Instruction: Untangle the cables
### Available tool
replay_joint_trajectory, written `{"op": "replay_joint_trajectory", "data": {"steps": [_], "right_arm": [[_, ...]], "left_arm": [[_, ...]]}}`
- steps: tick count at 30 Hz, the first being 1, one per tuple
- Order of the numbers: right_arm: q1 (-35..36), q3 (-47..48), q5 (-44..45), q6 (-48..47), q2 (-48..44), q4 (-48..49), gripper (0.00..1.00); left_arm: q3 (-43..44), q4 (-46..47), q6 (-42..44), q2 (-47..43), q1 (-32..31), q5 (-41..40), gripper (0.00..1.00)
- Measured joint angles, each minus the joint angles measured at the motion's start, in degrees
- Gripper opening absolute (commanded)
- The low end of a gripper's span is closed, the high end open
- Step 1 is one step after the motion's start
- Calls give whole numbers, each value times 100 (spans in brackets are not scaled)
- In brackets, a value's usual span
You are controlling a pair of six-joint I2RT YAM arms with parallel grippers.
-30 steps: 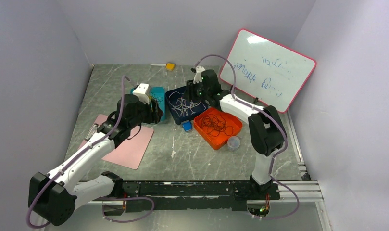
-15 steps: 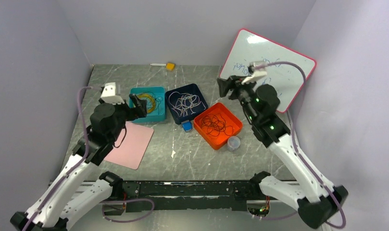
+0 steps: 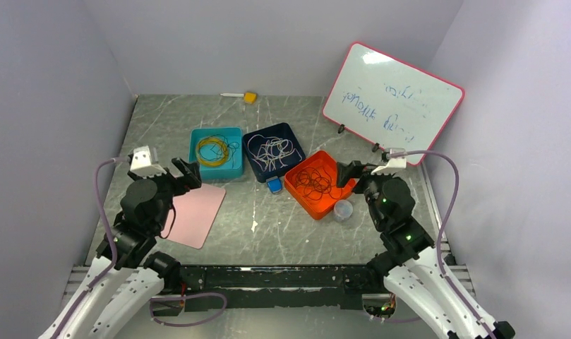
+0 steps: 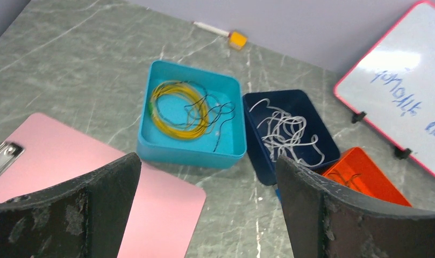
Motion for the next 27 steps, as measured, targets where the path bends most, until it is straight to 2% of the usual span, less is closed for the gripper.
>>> {"op": "replay_joint_trajectory", "data": {"steps": [4, 11, 21, 27], "right_arm": [[0, -240, 205, 103, -173, -37, 100], [0, -221, 302, 15, 164, -11, 100], [0, 208, 581, 72, 739, -190, 100], [0, 208, 612, 79, 662, -223, 100]], "left_arm": [[-162, -151, -70, 2, 0, -149, 99], [-170, -173, -55, 308, 0, -140, 100], [-173, -170, -57, 352, 0, -140, 100], [-173, -173, -57, 380, 0, -142, 99]]}}
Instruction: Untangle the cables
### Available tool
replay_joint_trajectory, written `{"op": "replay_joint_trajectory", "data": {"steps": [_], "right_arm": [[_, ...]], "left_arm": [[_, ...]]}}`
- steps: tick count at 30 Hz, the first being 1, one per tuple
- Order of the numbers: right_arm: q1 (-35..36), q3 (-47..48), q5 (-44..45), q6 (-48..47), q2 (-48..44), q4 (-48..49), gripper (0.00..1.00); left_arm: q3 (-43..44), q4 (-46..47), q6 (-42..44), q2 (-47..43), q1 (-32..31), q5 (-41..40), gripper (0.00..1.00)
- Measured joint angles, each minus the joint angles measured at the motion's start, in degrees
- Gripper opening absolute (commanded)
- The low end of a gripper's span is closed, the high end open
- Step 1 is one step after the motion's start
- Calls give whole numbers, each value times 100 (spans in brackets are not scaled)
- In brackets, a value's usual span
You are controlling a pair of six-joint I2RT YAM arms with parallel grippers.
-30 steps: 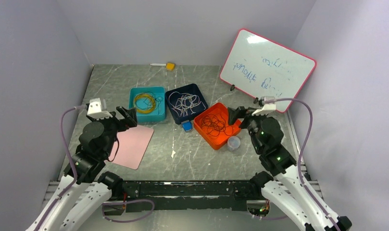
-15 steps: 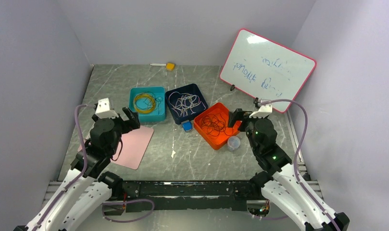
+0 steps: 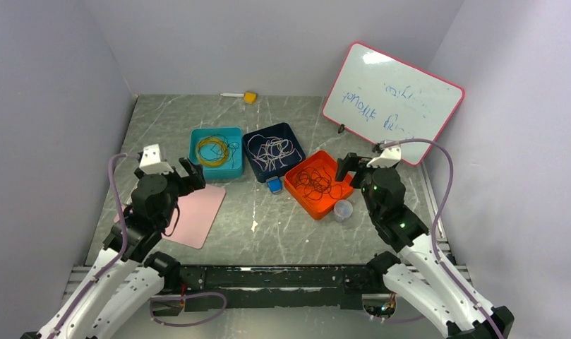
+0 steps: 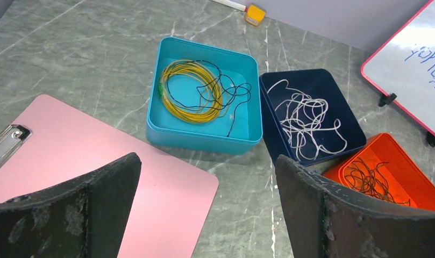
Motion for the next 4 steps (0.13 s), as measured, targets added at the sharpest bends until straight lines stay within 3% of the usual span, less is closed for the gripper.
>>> {"op": "replay_joint_trajectory", "data": {"steps": [4], "right_arm": [[0, 0, 63, 13, -42, 0, 100]], "left_arm": [[0, 0, -2, -39, 0, 0, 99]]}}
